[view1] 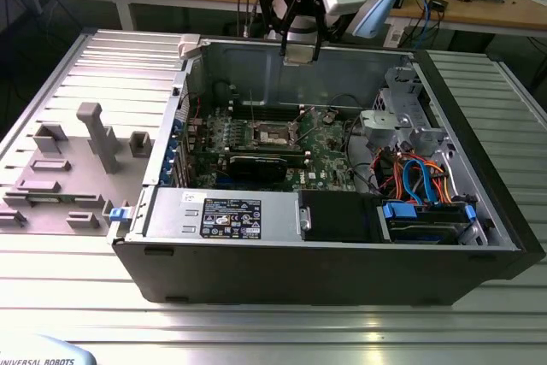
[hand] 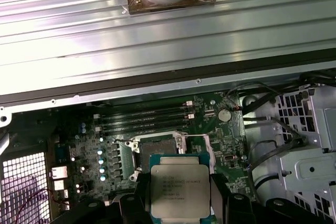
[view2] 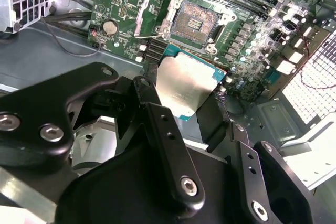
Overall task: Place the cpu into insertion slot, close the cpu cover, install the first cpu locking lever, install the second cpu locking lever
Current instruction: 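Place the cpu into insertion slot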
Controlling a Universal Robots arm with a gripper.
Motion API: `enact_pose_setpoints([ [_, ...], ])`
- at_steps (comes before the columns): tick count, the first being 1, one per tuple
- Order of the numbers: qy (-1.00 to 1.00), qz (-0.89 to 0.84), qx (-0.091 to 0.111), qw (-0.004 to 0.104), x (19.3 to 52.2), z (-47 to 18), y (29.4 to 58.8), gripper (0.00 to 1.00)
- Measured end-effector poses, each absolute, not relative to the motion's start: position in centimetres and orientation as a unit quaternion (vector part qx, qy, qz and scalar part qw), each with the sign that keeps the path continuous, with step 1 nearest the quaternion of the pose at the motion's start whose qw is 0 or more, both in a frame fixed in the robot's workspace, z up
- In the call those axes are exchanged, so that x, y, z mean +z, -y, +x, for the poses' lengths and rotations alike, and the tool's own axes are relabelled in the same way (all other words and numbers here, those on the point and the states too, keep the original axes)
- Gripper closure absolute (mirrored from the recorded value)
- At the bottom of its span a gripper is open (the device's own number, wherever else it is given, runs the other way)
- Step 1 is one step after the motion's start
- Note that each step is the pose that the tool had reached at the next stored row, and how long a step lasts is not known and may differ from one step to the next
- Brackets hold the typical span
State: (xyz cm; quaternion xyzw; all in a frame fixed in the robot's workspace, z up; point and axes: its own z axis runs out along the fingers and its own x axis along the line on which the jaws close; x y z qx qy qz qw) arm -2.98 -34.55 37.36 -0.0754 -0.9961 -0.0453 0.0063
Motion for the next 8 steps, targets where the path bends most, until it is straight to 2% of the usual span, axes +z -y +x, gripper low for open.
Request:
enact_pose_setpoints([
  [8, 0.996, -0.083, -0.045, 0.006, 37.36, -2.98, 34.55, 0.46],
])
